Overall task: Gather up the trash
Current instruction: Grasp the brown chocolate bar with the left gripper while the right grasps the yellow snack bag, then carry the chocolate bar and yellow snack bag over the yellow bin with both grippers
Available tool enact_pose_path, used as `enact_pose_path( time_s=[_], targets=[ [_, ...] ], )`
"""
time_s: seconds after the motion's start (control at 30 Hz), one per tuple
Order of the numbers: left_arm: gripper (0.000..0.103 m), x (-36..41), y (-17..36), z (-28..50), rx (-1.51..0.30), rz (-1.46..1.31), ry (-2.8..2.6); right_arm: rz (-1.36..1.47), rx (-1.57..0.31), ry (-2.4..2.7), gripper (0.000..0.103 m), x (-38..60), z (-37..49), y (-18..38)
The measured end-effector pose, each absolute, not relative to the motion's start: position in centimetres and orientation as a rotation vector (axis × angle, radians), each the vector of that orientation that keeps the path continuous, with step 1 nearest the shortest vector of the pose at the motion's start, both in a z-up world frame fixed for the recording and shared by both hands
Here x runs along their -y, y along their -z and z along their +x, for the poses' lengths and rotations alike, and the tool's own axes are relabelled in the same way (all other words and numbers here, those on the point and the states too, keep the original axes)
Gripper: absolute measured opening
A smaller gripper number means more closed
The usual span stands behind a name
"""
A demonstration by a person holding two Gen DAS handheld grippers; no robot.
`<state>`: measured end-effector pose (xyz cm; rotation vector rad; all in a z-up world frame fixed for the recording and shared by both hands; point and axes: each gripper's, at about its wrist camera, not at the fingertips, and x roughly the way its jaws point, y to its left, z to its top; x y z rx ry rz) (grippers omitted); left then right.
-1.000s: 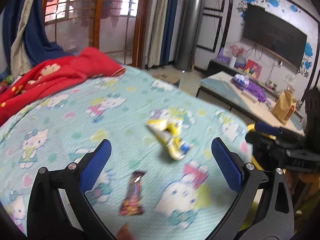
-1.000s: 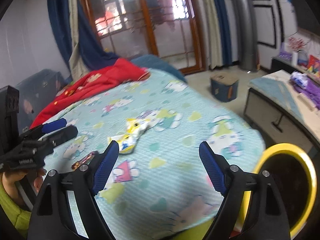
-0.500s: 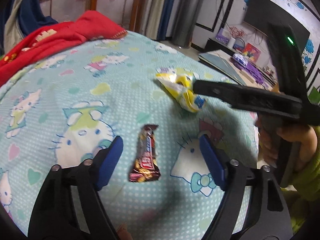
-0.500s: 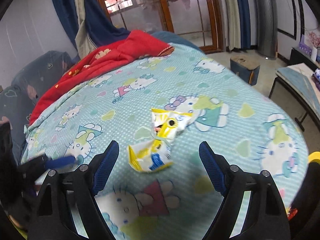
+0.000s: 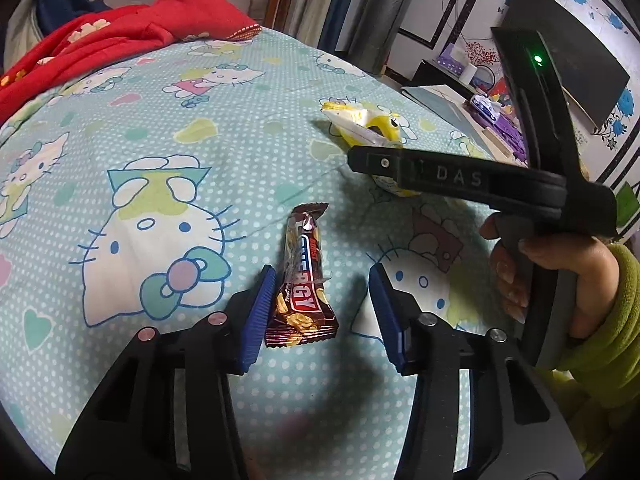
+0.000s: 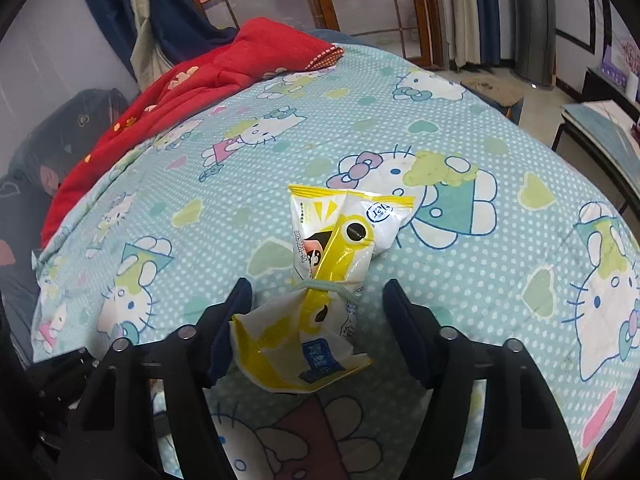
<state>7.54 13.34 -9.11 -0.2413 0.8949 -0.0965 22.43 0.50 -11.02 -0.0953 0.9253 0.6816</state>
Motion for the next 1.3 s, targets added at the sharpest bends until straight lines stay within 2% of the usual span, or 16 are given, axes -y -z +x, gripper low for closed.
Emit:
enact_pose_path(
  time_s=[0.1, 0.13, 0.17, 0.43, 1.3],
  targets=[
    [0.032, -13.5, 9.2, 7.6, -0.896, -0.245, 0.091, -0.100, -0.906, -0.675, 0.041, 0.5, 22.1, 11.3],
    [0.027, -13.6, 9.2, 7.6, -0.896, -0.249, 0.086, -0.103, -0.901, -0.672, 0.038, 0.8, 21.9, 11.3],
    [0.024, -13.8, 9.3, 7.6, -0.897, -0.256, 0.081, -0.111, -0.895, -0.664, 0.032, 1.1, 21.8, 11.3],
    [0.023, -13.0, 8.6, 7.2, -0.860, -0.240, 0.105, -0.104, -0.832, -0.622, 0.031, 5.0, 20.3, 10.4],
    [0.022, -2.5, 2.5, 10.7, -0.690, -0.201, 0.302, -0.058, -0.680, -0.432, 0.031, 20.2, 17.0, 5.5]
  ],
)
